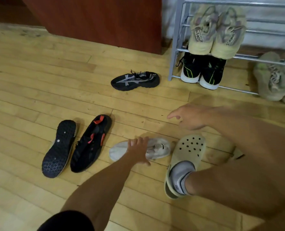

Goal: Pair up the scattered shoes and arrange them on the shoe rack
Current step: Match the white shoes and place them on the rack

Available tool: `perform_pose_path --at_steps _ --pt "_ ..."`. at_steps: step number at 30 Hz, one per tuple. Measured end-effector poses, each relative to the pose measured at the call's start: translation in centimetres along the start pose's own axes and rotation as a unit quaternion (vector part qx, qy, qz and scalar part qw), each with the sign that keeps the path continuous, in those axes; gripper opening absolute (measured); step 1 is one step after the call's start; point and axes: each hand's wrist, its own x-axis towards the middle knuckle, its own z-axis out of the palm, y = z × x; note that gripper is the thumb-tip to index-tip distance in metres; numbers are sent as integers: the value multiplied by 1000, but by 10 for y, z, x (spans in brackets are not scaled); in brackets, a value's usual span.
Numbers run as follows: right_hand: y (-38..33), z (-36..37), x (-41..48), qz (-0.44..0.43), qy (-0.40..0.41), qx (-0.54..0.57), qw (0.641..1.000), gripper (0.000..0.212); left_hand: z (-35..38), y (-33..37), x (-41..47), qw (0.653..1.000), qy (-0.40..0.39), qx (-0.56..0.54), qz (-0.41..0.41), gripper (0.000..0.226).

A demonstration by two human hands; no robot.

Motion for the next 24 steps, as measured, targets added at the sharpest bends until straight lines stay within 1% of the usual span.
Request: perform_pose_path --at_steps 1,3,5,7,9,11,14,17,19,21,23,24 --pt "-1 -5 2 -2 0 1 1000 59 6 2 3 999 21 29 -3 109" --pt "-2 -16 5 -7 8 2 1000 56 13 2 5 997 68 45 -3 101" --pt "-3 -20 8 -12 16 11 1000 53 13 -1 5 996 89 26 11 94" --pt "-2 -19 7 -10 6 18 1000 51 2 -7 1 994 104 10 28 90" --pt "2 -15 2 2 -24 11 1000 50 -18 -16 -5 991 125 22 43 88" --pt "8 -16 -5 20 -39 1 999 50 -49 -27 -12 982 163 56 72 88" --pt "9 -32 -24 38 -1 18 999 50 -115 -35 -29 959 227 123 120 92" --pt "-1 -59 -47 34 35 40 998 68 -190 -26 -57 926 288 188 154 96" --pt "-13 -82 -69 24 75 66 995 77 -234 -11 -77 896 336 222 189 100" --pt "-22 -107 -99 32 141 80 986 72 -273 4 -98 842 409 257 241 96" --pt "-22 -128 -132 45 222 101 969 59 -309 22 -121 787 477 277 277 92" --pt "-20 -136 -150 50 256 133 956 53 -327 32 -134 766 498 286 288 94"
